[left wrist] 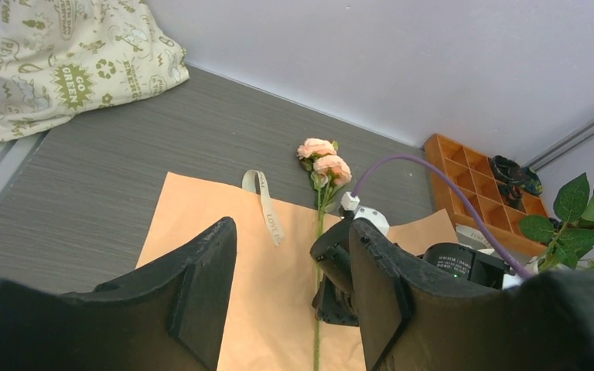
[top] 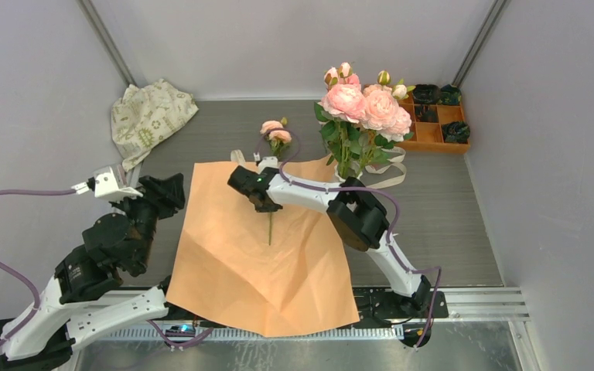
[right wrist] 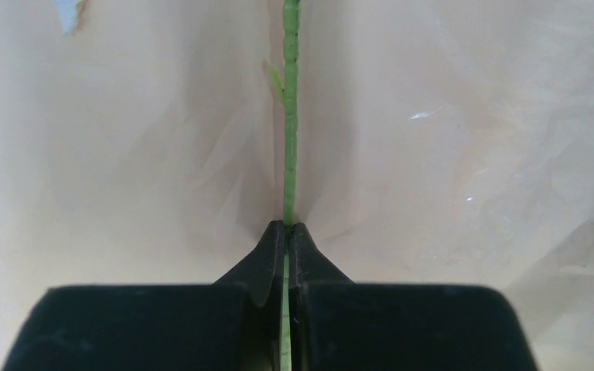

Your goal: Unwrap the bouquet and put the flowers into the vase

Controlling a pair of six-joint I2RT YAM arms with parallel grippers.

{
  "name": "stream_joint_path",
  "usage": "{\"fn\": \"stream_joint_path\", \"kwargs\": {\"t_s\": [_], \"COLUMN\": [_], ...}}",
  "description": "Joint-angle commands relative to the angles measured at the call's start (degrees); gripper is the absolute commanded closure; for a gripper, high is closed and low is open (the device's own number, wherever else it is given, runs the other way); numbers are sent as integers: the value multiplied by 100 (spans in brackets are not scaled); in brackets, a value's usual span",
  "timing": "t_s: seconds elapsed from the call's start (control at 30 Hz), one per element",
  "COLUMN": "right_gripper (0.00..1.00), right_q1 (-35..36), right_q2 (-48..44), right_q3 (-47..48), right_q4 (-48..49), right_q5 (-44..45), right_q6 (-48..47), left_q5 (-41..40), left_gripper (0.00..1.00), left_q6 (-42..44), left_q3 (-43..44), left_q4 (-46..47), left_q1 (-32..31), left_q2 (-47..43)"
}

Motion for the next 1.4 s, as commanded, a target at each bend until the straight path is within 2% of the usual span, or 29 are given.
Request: {"fn": "stream_joint_path", "kwargs": {"t_s": [0.0, 0.33, 0.5, 0.57, 0.63, 0.77, 0.93, 1.1, 1.2, 1.37], "right_gripper": [99, 98, 50, 37, 32, 36, 54, 51, 40, 40], "right_q1": [445, 1160, 1163, 1142, 1063, 664, 55, -74, -134, -243], "right_q2": [46, -913, -1439, -1510, -1499, -1199, -419, 317, 633, 820], "right_q3": [540, -358, -957, -837, -584, 86, 981, 1763, 2046, 2072], "right_q4": [-426, -567, -354, -370, -331, -216, -102, -197, -210, -52], "right_q5": [223, -56, 4, 131, 149, -122, -910, -1144, -1222, -1385], "right_q6": [-606, -1313, -1200, -1279, -1434, -1684, -1880, -1975, -1974, -1890], "left_q5": [-166, -251, -147, -112, -105, -116, -168, -264, -250, -231], "left_gripper": [44, 44, 44, 44, 44, 43, 43, 42, 41, 41], "left_q6": [-27, -49, -49, -58, -67, -58, 1, 117, 144, 175], "left_q3": [2, -52, 2, 35, 50, 74, 75, 10, -38, -55], "left_q4": [248, 382, 433, 428, 425, 435, 443, 561, 647, 689], "left_q1": [-16, -12, -16, -17, -16, -14, -15, -16, -14, -17], "left_q2": [86, 204, 433, 498, 521, 507, 477, 537, 563, 627]}}
